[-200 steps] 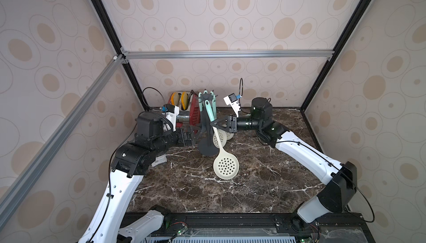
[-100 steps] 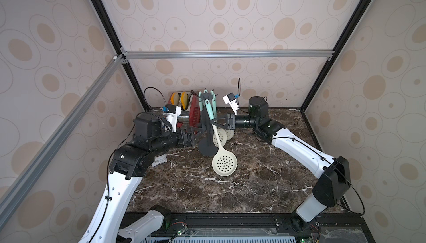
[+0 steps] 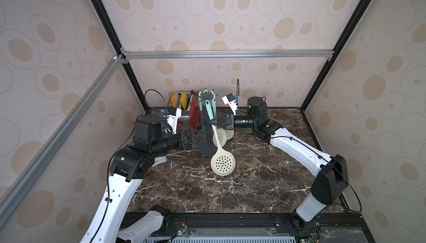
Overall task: Hang the skimmer on the kitchen utensil rack
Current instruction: Hang the skimmer on the rack.
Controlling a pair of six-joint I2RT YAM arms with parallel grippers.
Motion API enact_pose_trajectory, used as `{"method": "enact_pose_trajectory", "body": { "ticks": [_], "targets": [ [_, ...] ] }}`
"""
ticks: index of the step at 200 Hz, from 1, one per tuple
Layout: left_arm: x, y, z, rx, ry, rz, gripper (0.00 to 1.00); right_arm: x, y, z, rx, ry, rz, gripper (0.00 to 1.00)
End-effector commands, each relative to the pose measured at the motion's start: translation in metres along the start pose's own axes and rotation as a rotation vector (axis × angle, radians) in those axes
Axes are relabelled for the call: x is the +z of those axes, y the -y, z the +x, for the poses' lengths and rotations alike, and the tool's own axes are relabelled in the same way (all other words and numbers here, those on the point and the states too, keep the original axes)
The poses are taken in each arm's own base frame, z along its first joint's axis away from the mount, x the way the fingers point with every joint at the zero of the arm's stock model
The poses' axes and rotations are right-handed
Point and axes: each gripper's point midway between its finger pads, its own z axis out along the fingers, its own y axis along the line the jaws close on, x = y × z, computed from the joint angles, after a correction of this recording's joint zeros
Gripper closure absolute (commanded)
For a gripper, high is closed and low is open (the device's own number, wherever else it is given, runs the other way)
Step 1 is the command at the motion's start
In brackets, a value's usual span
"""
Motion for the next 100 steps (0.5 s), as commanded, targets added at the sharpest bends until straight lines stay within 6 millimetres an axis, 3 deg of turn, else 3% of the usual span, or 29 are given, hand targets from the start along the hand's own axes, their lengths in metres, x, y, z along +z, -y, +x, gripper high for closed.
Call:
{"method": "enact_pose_trajectory", "body": {
  "ticks": [1,28,58,71,100],
  "targets": [
    [-0.008,0.0,-0.004,0.022,0.039,-0.006,0.01,0.001,0.046,0.013,0.102,-0.016,0.141,0.98],
    [-0.01,-0.006,-0.001,0.014,0.051,-0.031,0.01,-0.001,0.057,0.014,0.107,-0.002,0.197,0.76],
    [-0.014,-0.007,0.001,0.028,0.071,-0.039,0.01,-0.007,0.051,0.002,0.079,0.027,0.227,0.59],
    [-0.013,-0.009,0.001,0.035,0.069,-0.043,0.02,-0.009,0.045,-0.004,0.057,0.037,0.229,0.56],
    [-0.005,-0.01,0.0,0.04,0.053,-0.044,0.17,-0.018,0.023,-0.016,-0.004,0.059,0.209,0.53]
  ]
}}
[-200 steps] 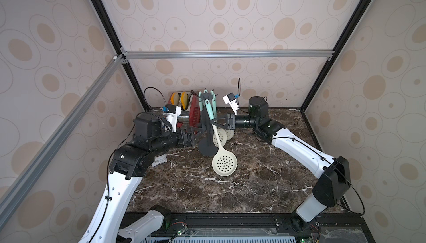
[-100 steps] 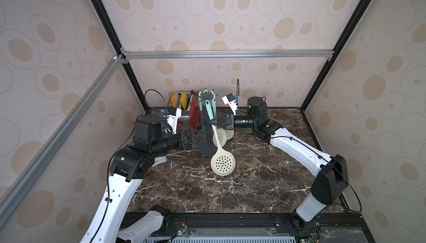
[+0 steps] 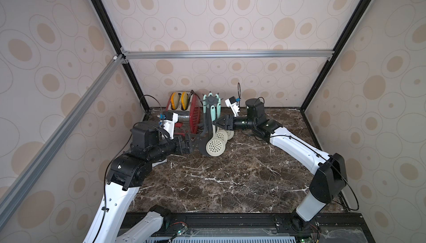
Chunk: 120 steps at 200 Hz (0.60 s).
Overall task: Hang the skimmer on the kitchen utensil rack
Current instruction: Hang the skimmer on the rack.
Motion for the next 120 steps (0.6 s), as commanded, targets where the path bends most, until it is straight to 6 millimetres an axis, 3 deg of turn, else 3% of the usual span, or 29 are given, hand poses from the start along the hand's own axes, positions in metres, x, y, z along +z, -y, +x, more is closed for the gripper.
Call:
{"method": "enact_pose_trajectory", "body": {
  "ticks": [1,33,56,91,120],
  "targets": [
    [0.004,-0.001,-0.009,0.03,0.025,-0.003,0.17,-0.018,-0.026,-0.018,-0.082,0.052,-0.012,0.53],
    [0.015,0.001,-0.018,0.048,0.051,0.017,0.31,-0.046,-0.046,-0.018,-0.207,0.098,0.004,0.51],
    [0.021,0.01,-0.034,0.066,0.123,0.077,0.33,-0.067,-0.051,-0.014,-0.367,0.135,0.089,0.5],
    [0.032,0.015,-0.053,0.058,0.211,0.123,0.17,-0.083,-0.064,-0.02,-0.651,0.122,0.184,0.31],
    [0.036,0.015,-0.053,0.054,0.211,0.132,0.13,-0.093,-0.078,-0.032,-0.858,0.007,0.191,0.29]
  ]
}}
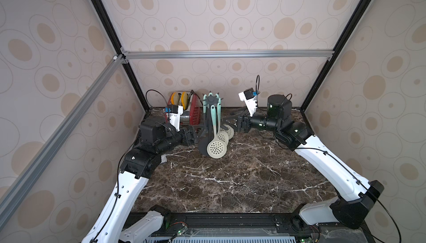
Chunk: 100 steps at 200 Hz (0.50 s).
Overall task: Hang the skimmer on the kitchen utensil rack
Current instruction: Hang the skimmer on the rack, then adjust the rack at the center of the board.
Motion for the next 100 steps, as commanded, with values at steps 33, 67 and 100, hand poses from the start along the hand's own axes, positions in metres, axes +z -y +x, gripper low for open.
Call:
{"method": "enact_pose_trajectory", "body": {
  "ticks": [33,67,100],
  "targets": [
    [-0.002,0.003,-0.007,0.012,0.061,0.03,0.13,-0.002,-0.003,-0.001,-0.378,-0.219,-0.136,0.29],
    [0.006,0.0,0.001,-0.005,0.029,0.038,0.12,0.007,0.001,-0.019,-0.453,-0.216,-0.152,0.3],
    [0.012,-0.002,0.007,-0.017,0.008,0.048,0.12,0.02,-0.002,-0.027,-0.445,-0.181,-0.182,0.32]
  ]
}}
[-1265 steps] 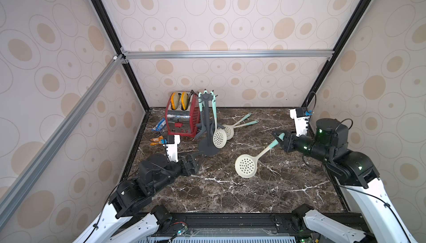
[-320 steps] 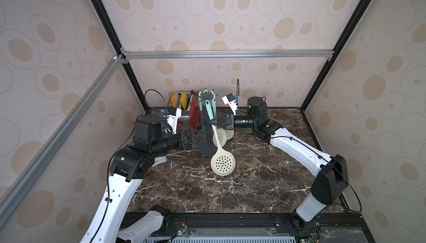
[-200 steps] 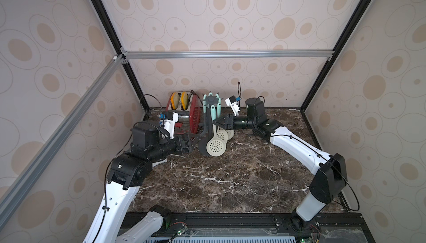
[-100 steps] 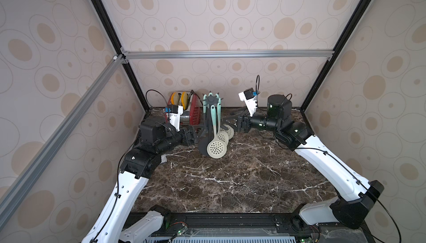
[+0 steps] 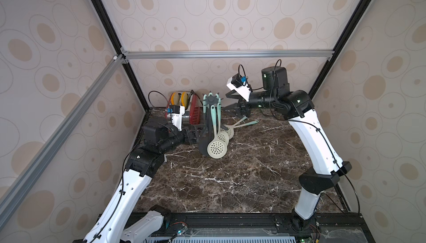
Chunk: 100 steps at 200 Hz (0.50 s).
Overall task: Hang the skimmer on the kitchen utensil rack
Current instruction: Adjust the rack at the center of the board.
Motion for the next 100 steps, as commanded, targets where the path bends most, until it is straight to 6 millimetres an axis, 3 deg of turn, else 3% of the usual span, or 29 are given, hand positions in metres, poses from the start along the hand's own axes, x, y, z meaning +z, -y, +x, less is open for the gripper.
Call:
{"method": "enact_pose_trajectory", "body": {
  "ticks": [1,42,100],
  "targets": [
    [0.002,0.003,-0.003,-0.008,0.011,0.03,0.13,0.004,-0.012,0.002,-0.011,-0.012,-0.062,0.32],
    [0.009,0.002,0.004,-0.034,-0.003,0.046,0.13,0.02,-0.004,0.001,-0.06,-0.031,0.002,0.32],
    [0.007,0.002,0.006,-0.034,-0.007,0.048,0.13,0.031,0.022,0.006,-0.132,-0.081,0.144,0.22]
  ]
}}
